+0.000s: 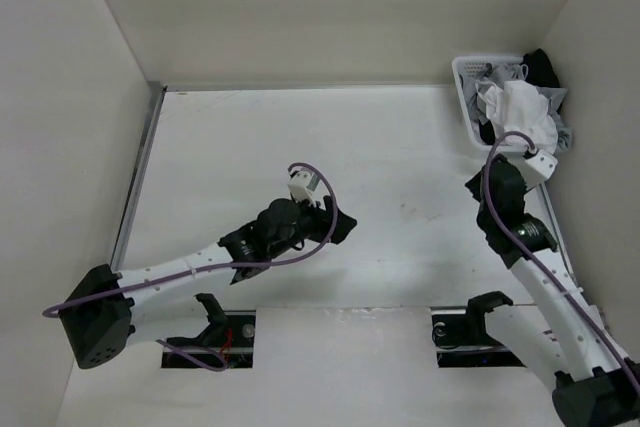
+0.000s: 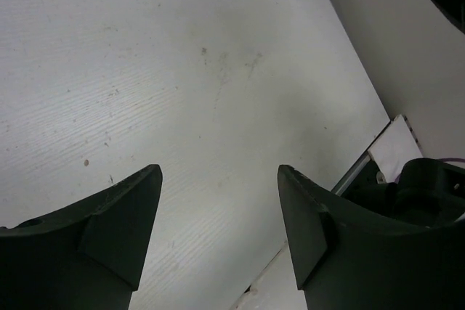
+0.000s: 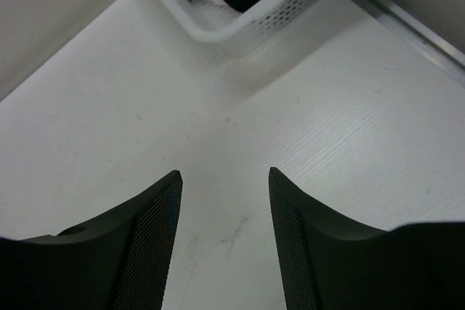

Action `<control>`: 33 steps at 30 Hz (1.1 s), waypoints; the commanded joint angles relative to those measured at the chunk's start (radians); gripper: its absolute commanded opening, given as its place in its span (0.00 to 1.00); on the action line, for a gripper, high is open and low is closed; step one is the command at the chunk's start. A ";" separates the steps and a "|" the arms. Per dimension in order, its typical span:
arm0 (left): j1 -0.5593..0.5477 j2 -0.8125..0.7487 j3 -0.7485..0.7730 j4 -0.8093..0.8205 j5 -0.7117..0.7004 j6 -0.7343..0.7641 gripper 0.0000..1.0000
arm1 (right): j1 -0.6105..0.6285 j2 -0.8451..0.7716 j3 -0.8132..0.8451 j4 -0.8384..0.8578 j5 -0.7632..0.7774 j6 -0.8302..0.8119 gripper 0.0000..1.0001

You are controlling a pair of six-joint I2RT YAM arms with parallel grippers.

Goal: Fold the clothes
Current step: Grab the tank top from the pile

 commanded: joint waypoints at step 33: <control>0.150 0.244 -0.094 0.366 0.102 0.011 0.44 | -0.617 0.978 0.585 0.317 -0.293 -0.252 0.31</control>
